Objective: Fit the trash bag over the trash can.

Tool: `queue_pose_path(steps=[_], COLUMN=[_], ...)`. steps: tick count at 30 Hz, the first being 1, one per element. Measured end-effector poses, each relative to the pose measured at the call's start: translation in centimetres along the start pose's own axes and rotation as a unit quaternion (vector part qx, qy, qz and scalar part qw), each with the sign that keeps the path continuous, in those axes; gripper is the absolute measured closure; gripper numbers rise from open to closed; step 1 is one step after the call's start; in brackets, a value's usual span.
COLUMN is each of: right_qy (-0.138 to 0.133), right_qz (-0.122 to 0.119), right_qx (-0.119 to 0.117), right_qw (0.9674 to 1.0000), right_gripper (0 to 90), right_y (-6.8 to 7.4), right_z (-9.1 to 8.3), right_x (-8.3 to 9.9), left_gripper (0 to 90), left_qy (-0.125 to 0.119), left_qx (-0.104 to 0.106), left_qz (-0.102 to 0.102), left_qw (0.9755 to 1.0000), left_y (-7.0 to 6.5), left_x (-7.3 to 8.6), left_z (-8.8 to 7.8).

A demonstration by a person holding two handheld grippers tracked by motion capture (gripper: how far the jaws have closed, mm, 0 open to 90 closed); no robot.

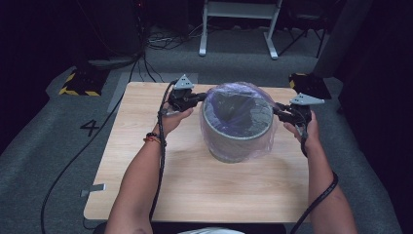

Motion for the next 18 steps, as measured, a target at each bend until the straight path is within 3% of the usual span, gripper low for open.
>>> queue_pose_path(steps=[4, 8, 12, 18], right_qy=[-0.004, -0.01, -0.006, -0.001], right_qz=[0.0, 0.011, 0.038, 0.069], right_qx=[-0.02, -0.021, -0.014, -0.028], right_qw=[0.9998, 0.9997, 0.9992, 0.9972], right_gripper=[90.0, 90.0, 90.0, 90.0], right_y=[0.1, 0.0, -0.4, -0.7], right_z=[0.4, 0.7, 1.2, 2.5], right_x=[-0.1, 0.0, 0.2, 0.8], left_gripper=[90.0, 90.0, 90.0, 90.0], left_qy=[0.002, 0.007, 0.019, 0.037], left_qx=[-0.002, -0.002, -0.002, 0.012], left_qz=[-0.007, -0.018, -0.031, -0.048], left_qw=[1.0, 0.9998, 0.9993, 0.9981], left_y=[0.1, 0.2, 0.5, 0.5], left_x=[-0.1, -0.1, 0.1, 0.7], left_z=[0.4, 1.1, 1.9, 3.6])
Point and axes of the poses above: each handheld gripper's, and its own axes: z roughly forward along the jaws, x roughly out of its underside, y roughly to its left, the point moved 2 cm from there along z, roughly forward along the jaws, and after that the axes turned 14 degrees about y, right-handed, at the moved point
